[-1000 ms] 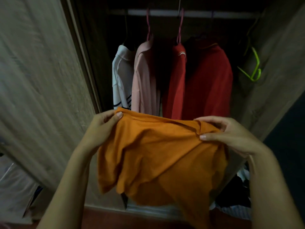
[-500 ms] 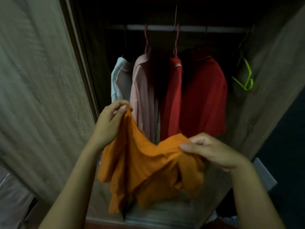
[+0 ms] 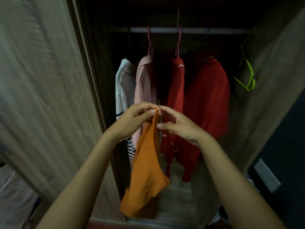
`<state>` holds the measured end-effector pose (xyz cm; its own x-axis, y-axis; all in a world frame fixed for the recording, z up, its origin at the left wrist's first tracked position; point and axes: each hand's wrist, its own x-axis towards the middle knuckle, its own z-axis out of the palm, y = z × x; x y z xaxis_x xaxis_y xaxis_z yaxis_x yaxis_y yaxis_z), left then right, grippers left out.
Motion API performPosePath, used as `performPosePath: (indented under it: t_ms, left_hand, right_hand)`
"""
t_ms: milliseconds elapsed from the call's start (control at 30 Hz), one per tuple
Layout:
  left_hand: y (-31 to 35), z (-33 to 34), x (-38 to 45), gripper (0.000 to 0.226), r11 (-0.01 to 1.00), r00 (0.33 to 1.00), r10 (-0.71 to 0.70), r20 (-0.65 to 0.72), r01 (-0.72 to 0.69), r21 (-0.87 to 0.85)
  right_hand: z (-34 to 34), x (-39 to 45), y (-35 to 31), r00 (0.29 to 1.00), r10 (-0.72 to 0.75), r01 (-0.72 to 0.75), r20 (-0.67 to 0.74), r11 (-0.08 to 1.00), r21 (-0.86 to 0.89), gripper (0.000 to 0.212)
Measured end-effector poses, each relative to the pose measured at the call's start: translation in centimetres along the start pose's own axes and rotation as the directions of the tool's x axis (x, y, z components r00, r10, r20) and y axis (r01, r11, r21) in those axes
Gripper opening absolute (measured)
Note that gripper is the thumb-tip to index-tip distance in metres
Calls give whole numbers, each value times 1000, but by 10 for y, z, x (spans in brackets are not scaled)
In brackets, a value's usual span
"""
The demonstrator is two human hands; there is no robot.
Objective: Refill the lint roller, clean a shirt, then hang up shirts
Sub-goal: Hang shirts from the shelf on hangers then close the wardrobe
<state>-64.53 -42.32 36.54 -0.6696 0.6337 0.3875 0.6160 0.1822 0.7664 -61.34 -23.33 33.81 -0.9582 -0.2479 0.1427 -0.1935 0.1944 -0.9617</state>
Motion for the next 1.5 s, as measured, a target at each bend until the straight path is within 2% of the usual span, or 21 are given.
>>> performPosePath:
  t_ms: [67, 100, 167, 233, 300, 400, 433, 467, 500, 533, 633, 700, 767, 833, 967, 1133, 1233, 1300, 1367, 1433, 1500]
  left_hand:
    - [-2, -1, -3, 22, 1000, 1000, 2, 14, -2, 6]
    - [-4, -1, -4, 22, 1000, 1000, 5, -3, -5, 14]
    - [-13, 2, -9, 21, 999, 990, 30, -135, -25, 42]
    - [-28, 11, -20, 31, 998, 940, -29, -341, 46, 41]
    - [-41, 36, -38, 54, 982, 873, -167, -458, 187, -3]
    - [-52, 87, -62, 90, 931, 850, -315, -423, 364, 39]
    - [-58, 100, -65, 88, 912, 856, -332, -395, 399, 99]
    - [-67, 109, -66, 71, 906, 870, -318, -377, 396, 148]
    - [-73, 110, -66, 43, 909, 877, -284, -388, 376, 183]
    - [-77, 108, -65, 14, 927, 877, -268, -398, 347, 140]
    - [-72, 75, -61, 21, 966, 893, -253, -373, 251, -55]
    - [-56, 43, -52, 20, 971, 920, -225, -321, 184, -153]
    - [-34, 15, -36, 19, 969, 923, -198, -331, 134, -208]
    - [-9, -3, -14, 20, 986, 930, -128, -346, 82, -142]
    - [34, -6, 26, 21, 993, 948, 45, -316, -8, 116]
    - [65, 4, 64, 21, 935, 928, 249, -275, -157, 317]
    - [80, 8, 86, 17, 904, 916, 305, -259, -193, 381]
    - [89, 12, 100, 14, 905, 916, 302, -263, -189, 381]
    - [96, 18, 112, 13, 904, 910, 302, -285, -178, 389]
    - [100, 22, 123, 12, 906, 899, 302, -316, -168, 389]
    - [100, 24, 130, 13, 917, 891, 294, -346, -160, 366]
  right_hand:
    - [2, 6, 4, 999, 42, -42, 35, 999, -15, 43]
    - [4, 8, 6, 998, 44, -42, 38, 998, -48, 30]
    - [6, 10, 6, 1000, 3, -4, -12, 995, -102, 5]
    - [5, 11, 4, 988, -47, 30, -146, 992, -120, 12]
    - [3, 10, -1, 955, -92, 56, -282, 990, -133, 15]
    - [0, 7, -15, 896, -170, 88, -410, 973, -212, 17]
    - [-2, 5, -22, 872, -209, 96, -443, 960, -264, 15]
    - [-5, 1, -29, 844, -259, 102, -470, 937, -334, 14]
    - [-10, -3, -37, 810, -316, 102, -494, 905, -412, 14]
    - [-15, -9, -44, 773, -372, 98, -514, 870, -483, 16]
    - [-42, -27, -52, 680, -439, 81, -587, 841, -534, 15]
    - [-65, -38, -45, 667, -396, 17, -632, 855, -518, 14]
    - [-83, -49, -36, 670, -331, 24, -665, 904, -426, 13]
    - [-91, -59, -30, 690, -284, 63, -666, 940, -336, 21]
    - [-97, -67, -24, 782, -154, -18, -604, 963, -268, 24]
    - [-123, -72, -25, 827, -97, -186, -554, 883, -432, 19]
    - [-143, -57, -28, 817, -47, -254, -574, 865, -432, 10]
    - [-162, -34, -41, 746, -154, -231, -648, 853, -469, 8]
    - [-185, -4, -63, 590, -326, -283, -739, 773, -568, 12]
    - [-210, 24, -82, 446, -463, -430, -766, 639, -637, 21]
    - [-233, 48, -91, 383, -461, -597, -801, 538, -595, 22]
